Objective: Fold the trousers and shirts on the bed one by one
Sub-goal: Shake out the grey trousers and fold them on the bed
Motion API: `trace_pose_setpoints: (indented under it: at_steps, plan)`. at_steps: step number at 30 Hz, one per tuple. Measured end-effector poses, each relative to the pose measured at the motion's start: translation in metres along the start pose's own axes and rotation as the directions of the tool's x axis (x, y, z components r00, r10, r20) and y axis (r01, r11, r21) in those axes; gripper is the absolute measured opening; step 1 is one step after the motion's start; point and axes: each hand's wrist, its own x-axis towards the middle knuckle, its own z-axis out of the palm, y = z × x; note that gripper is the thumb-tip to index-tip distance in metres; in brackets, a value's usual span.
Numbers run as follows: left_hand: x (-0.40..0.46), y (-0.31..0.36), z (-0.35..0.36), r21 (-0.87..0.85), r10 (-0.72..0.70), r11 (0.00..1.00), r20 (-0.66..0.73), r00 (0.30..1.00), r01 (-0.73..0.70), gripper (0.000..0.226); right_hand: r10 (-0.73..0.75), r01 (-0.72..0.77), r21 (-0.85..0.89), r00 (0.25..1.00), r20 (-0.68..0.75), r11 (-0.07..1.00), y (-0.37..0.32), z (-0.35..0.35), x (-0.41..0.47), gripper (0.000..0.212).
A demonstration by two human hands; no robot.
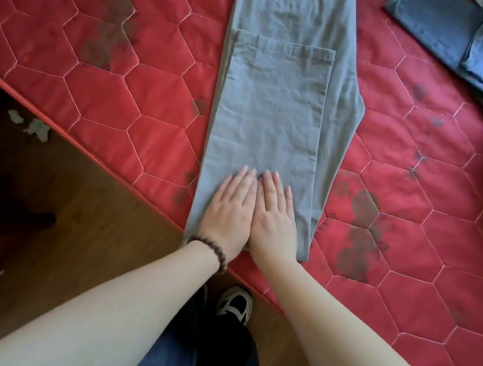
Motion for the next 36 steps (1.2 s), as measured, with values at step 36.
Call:
trace_pose_setpoints:
  at_steps: [36]
  plan:
    - [0.244, -0.085, -0.036, 0.228, 0.048, 0.974, -0.169, 0.984, -0.008, 0.068, -0.025, 0.006, -0.19, 0.995, -0.096, 0.982, 0.091, -0.02, 0.246, 0.06]
